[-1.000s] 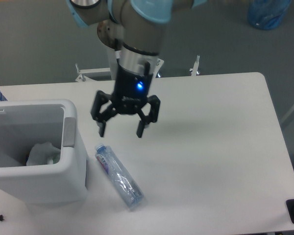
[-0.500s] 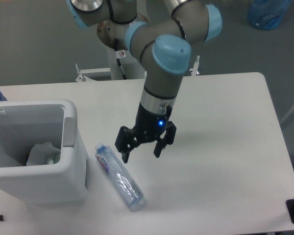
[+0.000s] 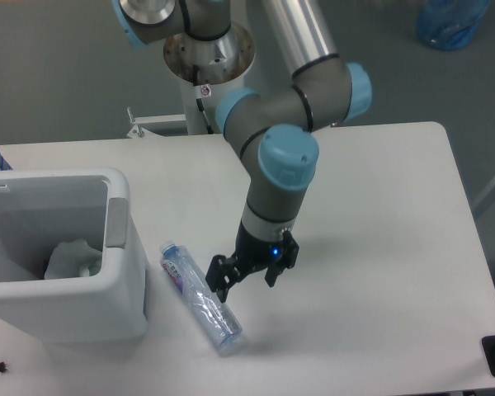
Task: Place the trash in the trash can
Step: 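Move the open gripper down over the clear water bottle, then close the gripper around the bottle's end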
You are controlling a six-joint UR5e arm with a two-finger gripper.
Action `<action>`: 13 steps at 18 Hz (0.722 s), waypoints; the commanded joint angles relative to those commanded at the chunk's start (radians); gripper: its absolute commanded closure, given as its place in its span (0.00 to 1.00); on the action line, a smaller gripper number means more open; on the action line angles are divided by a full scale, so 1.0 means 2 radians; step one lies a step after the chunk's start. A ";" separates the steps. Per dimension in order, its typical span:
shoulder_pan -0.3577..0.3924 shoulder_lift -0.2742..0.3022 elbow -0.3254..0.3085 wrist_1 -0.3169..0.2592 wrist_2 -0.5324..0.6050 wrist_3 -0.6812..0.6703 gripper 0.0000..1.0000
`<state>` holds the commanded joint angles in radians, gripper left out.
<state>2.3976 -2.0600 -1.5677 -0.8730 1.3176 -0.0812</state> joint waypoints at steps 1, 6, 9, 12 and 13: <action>-0.004 -0.006 0.004 0.006 0.002 -0.008 0.00; -0.030 -0.043 0.018 0.017 0.033 -0.023 0.00; -0.032 -0.051 0.019 0.018 0.033 -0.024 0.00; -0.033 -0.061 0.024 0.018 0.034 -0.024 0.00; -0.034 -0.064 0.025 0.018 0.037 -0.024 0.00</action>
<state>2.3301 -2.1874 -1.5171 -0.8376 1.3913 -0.1289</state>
